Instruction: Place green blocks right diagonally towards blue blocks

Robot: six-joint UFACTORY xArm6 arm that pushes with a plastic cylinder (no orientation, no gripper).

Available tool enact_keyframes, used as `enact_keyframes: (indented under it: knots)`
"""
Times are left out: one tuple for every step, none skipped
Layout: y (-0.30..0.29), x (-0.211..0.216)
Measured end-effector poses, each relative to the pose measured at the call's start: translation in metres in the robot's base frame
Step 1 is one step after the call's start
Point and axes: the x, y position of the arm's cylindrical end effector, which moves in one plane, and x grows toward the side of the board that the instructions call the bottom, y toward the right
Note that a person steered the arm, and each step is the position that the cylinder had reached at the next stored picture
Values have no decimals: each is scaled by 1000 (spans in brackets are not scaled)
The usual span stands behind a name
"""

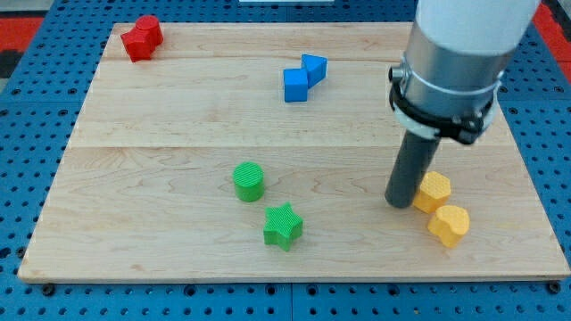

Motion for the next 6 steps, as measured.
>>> enact_keyframes:
  knots:
    - [-13, 30]
    - [-71, 49]
    - [-108, 48]
    - [-131, 53]
    - [-139, -3]
    - [-149, -46]
